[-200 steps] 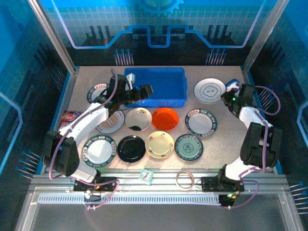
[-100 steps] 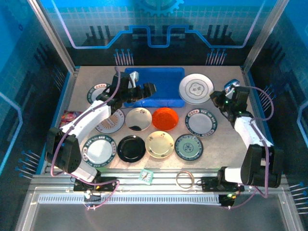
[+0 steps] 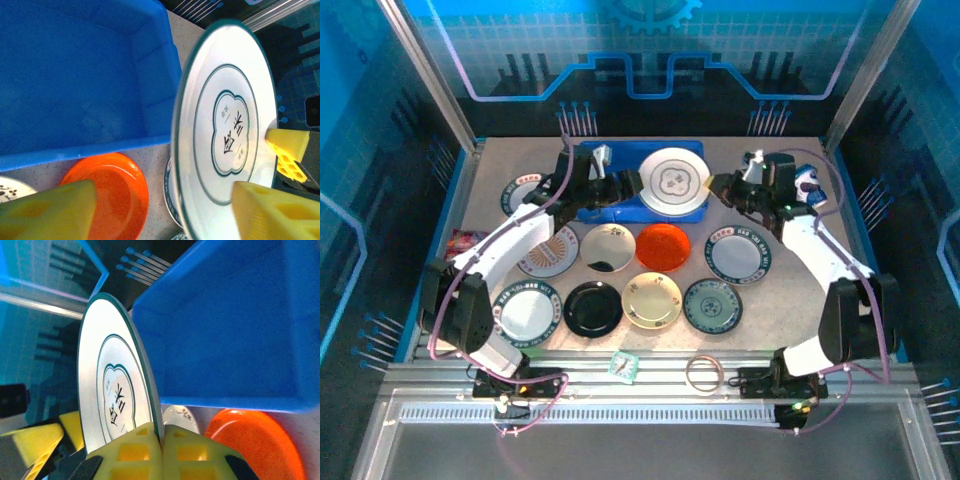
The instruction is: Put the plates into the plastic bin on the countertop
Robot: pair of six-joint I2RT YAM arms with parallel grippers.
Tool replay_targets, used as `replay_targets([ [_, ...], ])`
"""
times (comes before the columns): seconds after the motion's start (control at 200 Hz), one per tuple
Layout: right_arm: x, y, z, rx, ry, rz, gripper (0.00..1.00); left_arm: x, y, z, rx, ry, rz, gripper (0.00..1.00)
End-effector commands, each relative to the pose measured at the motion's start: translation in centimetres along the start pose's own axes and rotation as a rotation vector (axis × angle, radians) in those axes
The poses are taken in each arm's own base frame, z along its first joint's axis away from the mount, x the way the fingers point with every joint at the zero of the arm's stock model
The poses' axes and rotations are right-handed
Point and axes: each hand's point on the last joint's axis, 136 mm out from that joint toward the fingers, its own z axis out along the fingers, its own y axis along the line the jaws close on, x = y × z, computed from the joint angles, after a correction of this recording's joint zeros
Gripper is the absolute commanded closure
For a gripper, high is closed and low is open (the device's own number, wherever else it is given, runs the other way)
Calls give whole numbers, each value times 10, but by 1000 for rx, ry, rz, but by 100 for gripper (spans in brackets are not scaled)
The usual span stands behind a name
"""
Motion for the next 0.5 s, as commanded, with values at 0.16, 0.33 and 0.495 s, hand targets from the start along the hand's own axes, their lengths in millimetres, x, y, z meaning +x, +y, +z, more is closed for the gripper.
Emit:
replay_targets([
  [0.16,21,34,21,-86,128,-76,100,-7,-4,6,9,21,-32,67],
  [0.33,20,23,26,-44,128,-63,100,-7,0,6,7,16,-54,99],
  [0.495,13,11,34,-17,114,-52,89,-10,2,7,0,8,-54,100],
])
